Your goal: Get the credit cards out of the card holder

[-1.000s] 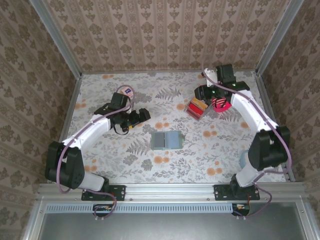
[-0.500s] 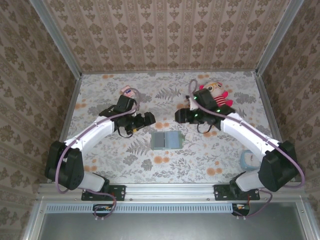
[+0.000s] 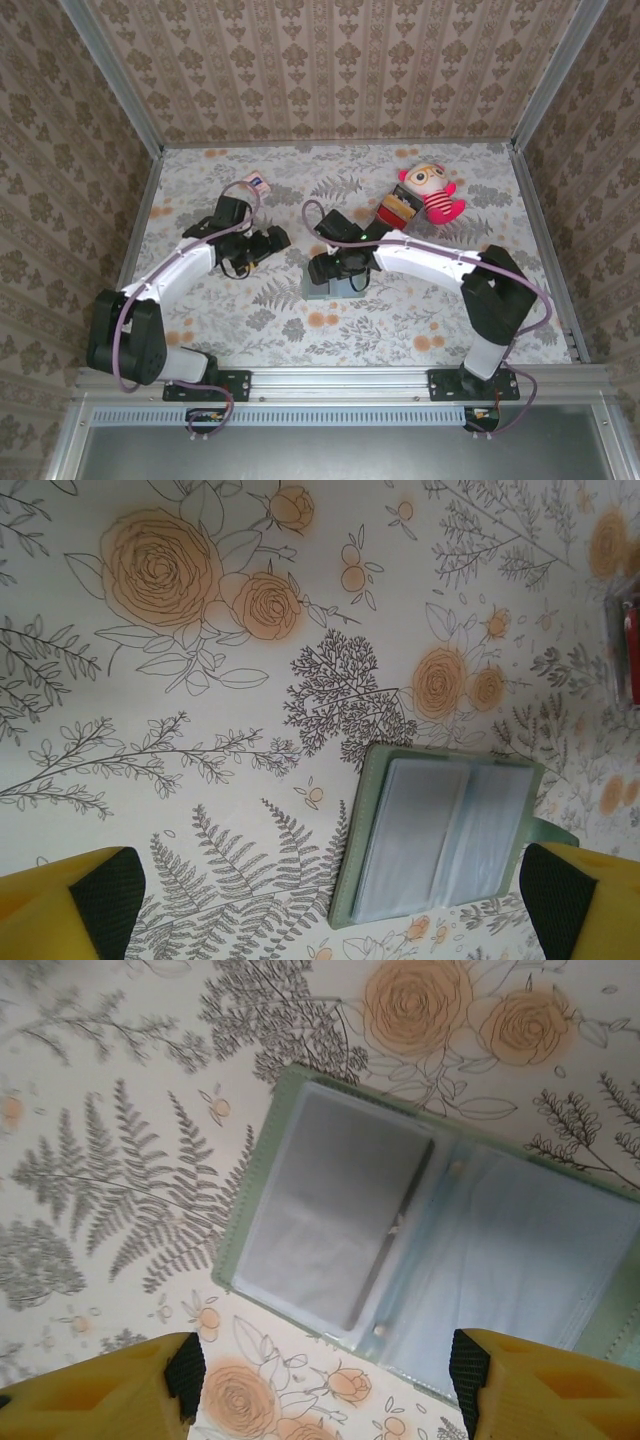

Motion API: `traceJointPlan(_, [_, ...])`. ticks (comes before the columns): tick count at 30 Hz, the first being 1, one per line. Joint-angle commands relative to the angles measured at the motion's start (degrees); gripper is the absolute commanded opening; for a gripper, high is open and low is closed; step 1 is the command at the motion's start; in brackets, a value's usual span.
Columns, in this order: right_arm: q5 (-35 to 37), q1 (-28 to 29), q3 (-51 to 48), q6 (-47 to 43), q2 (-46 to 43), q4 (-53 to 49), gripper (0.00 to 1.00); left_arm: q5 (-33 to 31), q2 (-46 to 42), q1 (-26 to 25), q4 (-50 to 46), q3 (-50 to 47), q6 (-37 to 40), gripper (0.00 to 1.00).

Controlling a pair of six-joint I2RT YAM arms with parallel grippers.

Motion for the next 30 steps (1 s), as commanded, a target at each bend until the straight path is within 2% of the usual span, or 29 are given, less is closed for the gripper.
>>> traceJointPlan(1, [4.9,0.5,2.1,0.4,3.0,-4.2,0.69,-0.1,-2.1,0.8,0.0,-1.3,-1.1,1.00])
traceJointPlan(12, [6.9,0.4,5.6,-2.8,12.0,-7.0,0.69,1.6,-1.6,1.3,0.1,-1.4,-2.3,0.99])
traceJointPlan(20, [6.9,0.0,4.4,-2.5,15.5,-6.8,0.65,4.3,0.4,1.0,0.9,-0.3,-2.6,0.89])
traceJointPlan(26, [6.3,-1.6,1.3,-2.4,16.0,-6.4,0.54,6.0,2.0,0.7,1.8,-0.2,-3.0,0.81])
traceJointPlan(30, [4.8,-2.9,-1.0,-2.5,15.5,-5.1,0.52,7.7,3.3,0.0,3.1,-0.5,-3.4,0.74])
